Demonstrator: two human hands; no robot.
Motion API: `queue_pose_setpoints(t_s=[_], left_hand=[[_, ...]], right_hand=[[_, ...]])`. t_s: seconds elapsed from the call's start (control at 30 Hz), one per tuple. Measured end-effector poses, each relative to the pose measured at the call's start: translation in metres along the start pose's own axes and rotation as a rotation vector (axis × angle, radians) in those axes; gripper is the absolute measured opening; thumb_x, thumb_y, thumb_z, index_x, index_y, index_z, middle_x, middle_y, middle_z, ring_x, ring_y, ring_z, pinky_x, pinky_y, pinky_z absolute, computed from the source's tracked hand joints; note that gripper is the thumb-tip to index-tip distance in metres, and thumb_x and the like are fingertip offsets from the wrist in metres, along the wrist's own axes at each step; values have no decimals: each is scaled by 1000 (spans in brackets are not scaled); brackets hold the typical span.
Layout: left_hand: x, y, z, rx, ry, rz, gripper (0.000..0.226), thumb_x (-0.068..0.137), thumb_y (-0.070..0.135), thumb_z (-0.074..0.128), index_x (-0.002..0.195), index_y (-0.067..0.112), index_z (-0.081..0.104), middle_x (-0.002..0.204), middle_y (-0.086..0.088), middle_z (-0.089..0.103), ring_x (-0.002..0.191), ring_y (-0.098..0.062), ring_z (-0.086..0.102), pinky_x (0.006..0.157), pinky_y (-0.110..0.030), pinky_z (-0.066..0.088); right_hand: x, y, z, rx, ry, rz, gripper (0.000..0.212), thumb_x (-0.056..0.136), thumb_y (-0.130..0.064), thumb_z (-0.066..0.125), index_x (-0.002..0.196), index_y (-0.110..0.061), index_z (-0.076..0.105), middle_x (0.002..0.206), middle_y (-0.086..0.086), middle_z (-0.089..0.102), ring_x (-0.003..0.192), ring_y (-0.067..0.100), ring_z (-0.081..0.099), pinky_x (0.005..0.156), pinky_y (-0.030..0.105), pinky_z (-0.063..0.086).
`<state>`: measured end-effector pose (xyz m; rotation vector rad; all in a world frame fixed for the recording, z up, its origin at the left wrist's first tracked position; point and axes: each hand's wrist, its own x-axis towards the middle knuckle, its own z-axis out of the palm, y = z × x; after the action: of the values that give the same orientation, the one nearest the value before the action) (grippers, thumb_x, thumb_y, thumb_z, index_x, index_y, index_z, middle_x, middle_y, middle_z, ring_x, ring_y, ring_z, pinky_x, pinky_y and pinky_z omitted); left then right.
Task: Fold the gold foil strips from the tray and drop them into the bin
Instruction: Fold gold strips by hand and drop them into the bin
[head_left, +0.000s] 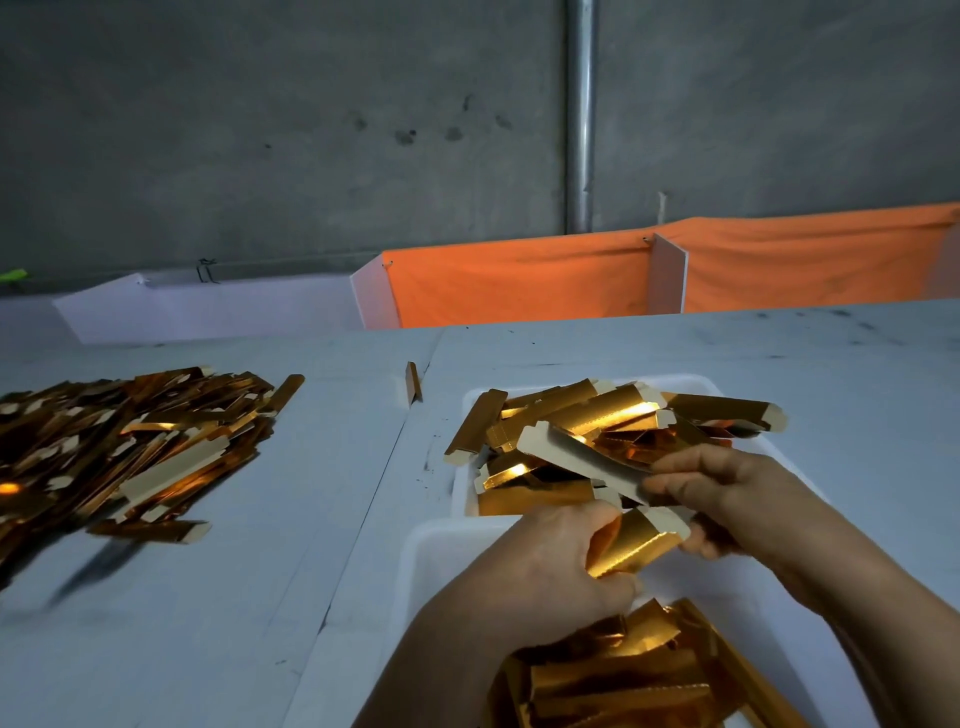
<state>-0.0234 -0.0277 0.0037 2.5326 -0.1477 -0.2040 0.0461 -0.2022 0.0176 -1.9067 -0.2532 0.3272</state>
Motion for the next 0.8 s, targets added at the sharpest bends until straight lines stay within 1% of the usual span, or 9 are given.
queue_pose_setpoints(t_s=[0.1, 0.17, 0.2, 0.27, 0.37, 0.43, 0.5, 0.6, 0.8], left_hand=[[0, 1, 1, 43, -55, 16, 59, 87, 51, 57, 138, 37, 32, 126, 12, 44, 98, -7, 39, 66, -15, 35], [1, 1, 2, 62, -89, 22, 59, 88, 49, 57, 140, 36, 31, 134, 9, 43, 100, -6, 37, 69, -17, 35], [1, 1, 2, 65, -98, 22, 59, 88, 49, 57, 140, 36, 31, 136, 8, 42, 101, -6, 36, 71, -18, 36], [1, 1, 2, 63, -98, 17, 59, 89, 48, 56, 140, 36, 31, 135, 7, 43, 101, -7, 37, 71, -19, 36], [1, 0, 3, 67, -81, 22, 58, 89, 48, 56, 140, 36, 32, 133, 8, 44, 100, -7, 38, 69, -17, 36], [0, -1, 3, 57, -77, 26, 57, 89, 48, 56, 139, 37, 32, 132, 10, 44, 101, -6, 39, 70, -17, 35], [0, -1, 4, 44, -76, 24, 57, 88, 49, 56, 139, 38, 32, 131, 11, 43, 101, -6, 39, 68, -16, 34], [2, -2, 4, 28, -73, 16, 58, 87, 50, 57, 138, 40, 32, 129, 14, 43, 100, -6, 40, 67, -14, 34], [2, 0, 4, 19, -80, 1, 59, 86, 52, 57, 138, 41, 31, 122, 16, 41, 100, -6, 40, 67, -15, 35]], right_hand=[[1, 2, 3, -160, 36, -34, 21, 95, -7, 54, 96, -24, 66, 93, 1, 73, 58, 17, 63, 50, 24, 49], [1, 2, 4, -164, 34, -45, 21, 94, -7, 55, 97, -24, 66, 92, -1, 73, 74, 24, 68, 54, 26, 52], [1, 2, 3, -115, 34, -43, 18, 92, -7, 58, 97, -22, 66, 90, 1, 74, 76, 26, 69, 55, 26, 53], [2, 2, 2, 30, 57, -27, 12, 88, -6, 63, 95, -16, 67, 80, 6, 75, 65, 21, 69, 53, 26, 52], [10, 9, 0, 78, 252, -49, 4, 88, -7, 65, 86, -11, 65, 57, 5, 69, 46, 12, 62, 49, 24, 47], [14, 14, -3, 134, 337, -45, 9, 91, -8, 61, 83, -9, 64, 52, 4, 63, 42, 10, 57, 48, 24, 45], [16, 15, -8, 347, 277, 20, 10, 94, -9, 57, 86, -7, 62, 53, 3, 59, 41, 8, 52, 44, 22, 45], [17, 14, -13, 654, 102, 163, 15, 97, -13, 51, 86, -7, 60, 54, 2, 53, 38, 4, 46, 35, 15, 41], [16, 12, -10, 788, -50, 285, 17, 94, -11, 53, 80, -5, 60, 62, 5, 49, 33, 4, 43, 32, 13, 38]])
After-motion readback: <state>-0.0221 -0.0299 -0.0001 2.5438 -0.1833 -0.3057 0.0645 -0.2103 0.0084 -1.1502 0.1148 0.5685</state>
